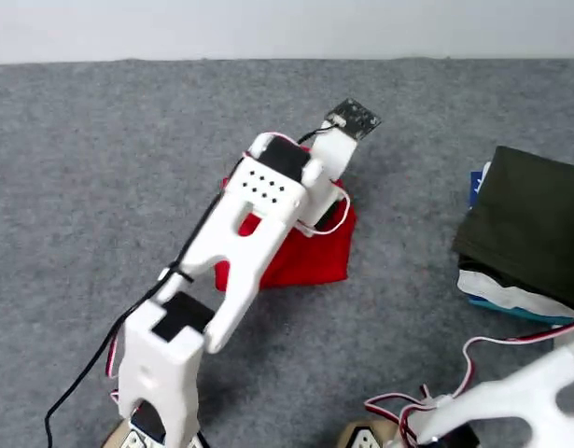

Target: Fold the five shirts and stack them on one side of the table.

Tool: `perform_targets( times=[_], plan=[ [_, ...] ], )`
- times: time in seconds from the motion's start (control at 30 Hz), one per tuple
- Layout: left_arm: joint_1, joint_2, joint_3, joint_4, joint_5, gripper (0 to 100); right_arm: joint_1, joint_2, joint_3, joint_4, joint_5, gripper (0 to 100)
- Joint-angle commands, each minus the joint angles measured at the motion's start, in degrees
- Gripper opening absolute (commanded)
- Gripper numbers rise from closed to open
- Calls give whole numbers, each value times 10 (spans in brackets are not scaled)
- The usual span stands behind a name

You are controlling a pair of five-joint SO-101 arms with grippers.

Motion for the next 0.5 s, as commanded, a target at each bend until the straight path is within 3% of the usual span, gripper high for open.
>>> perform_targets(
  times=[0.0, 0.13, 0.33, 0.47],
  plan=[
    [6, 36, -95, -10, 21, 13, 1, -15, -4, 22, 2, 16],
    [11, 108, -182, -6, 21, 17, 2, -15, -6, 22, 4, 16],
    [25, 179, -316, 63, 20, 166, 3, -15, -8, 22, 4, 16],
    [1, 189, -390, 96, 20, 180, 3, -15, -8, 22, 4, 16]
  ],
)
